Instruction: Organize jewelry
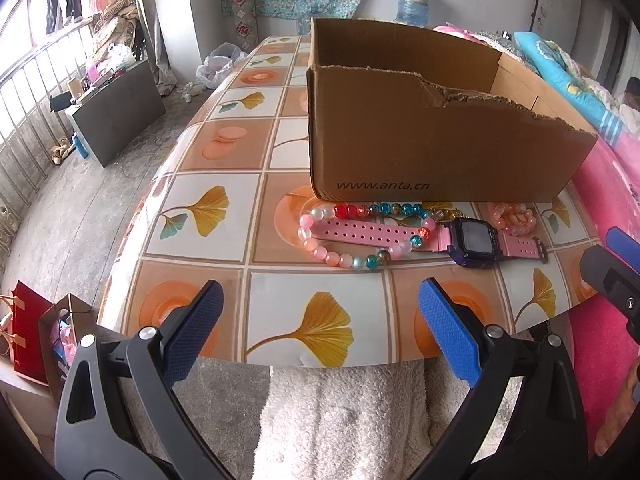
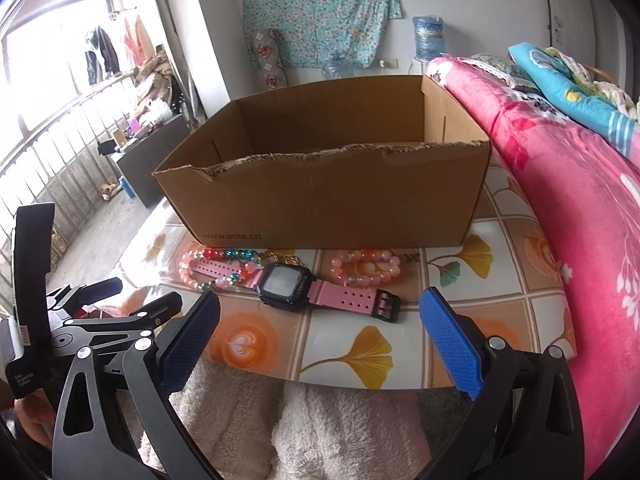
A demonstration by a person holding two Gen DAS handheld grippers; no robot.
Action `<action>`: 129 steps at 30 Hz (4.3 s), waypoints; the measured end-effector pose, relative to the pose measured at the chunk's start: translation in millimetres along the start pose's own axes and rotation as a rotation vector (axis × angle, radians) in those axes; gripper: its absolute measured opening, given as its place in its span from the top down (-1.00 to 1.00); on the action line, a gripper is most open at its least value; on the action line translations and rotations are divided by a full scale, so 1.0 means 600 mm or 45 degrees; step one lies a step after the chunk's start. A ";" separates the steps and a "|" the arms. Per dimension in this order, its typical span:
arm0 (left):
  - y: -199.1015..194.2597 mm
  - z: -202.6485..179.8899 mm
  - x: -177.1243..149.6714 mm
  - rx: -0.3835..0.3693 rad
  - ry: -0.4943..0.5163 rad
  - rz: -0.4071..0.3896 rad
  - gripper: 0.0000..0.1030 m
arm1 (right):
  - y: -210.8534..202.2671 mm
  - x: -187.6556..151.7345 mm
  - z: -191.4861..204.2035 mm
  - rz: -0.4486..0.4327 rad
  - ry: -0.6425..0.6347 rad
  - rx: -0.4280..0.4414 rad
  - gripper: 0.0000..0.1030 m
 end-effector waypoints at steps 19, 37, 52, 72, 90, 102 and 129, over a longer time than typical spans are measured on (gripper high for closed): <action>0.055 0.025 0.056 -0.096 0.168 -0.057 -0.18 | 0.116 0.056 0.083 0.192 -0.063 0.328 0.30; 0.081 0.058 0.028 -0.069 0.210 0.044 0.39 | 0.200 0.065 0.109 0.360 -0.099 0.246 0.50; 0.098 0.049 0.054 -0.103 0.194 0.019 0.83 | 0.227 0.088 0.109 0.375 -0.108 0.249 0.81; -0.166 -0.002 0.146 -0.245 0.281 -0.395 0.83 | -0.027 0.172 0.088 -0.079 -0.313 0.353 0.81; 0.091 -0.071 0.419 -0.059 0.414 0.027 0.83 | 0.305 0.401 0.009 0.600 0.015 0.397 0.80; 0.000 -0.028 0.395 -0.167 0.308 -0.198 0.74 | 0.213 0.414 -0.016 0.356 0.008 0.413 0.79; 0.075 -0.048 0.004 0.039 0.367 0.012 -0.60 | 0.146 0.055 0.003 0.373 -0.491 0.196 -0.05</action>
Point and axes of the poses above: each gripper's, at about its wrist camera, not at the fingertips, and y roughly the way its jaws point, z to its left, x to its top, the point moved 3 cm from there along y, roughly the way its jaws point, and after that the axes turned 10 degrees about z, right-handed, at the moved point
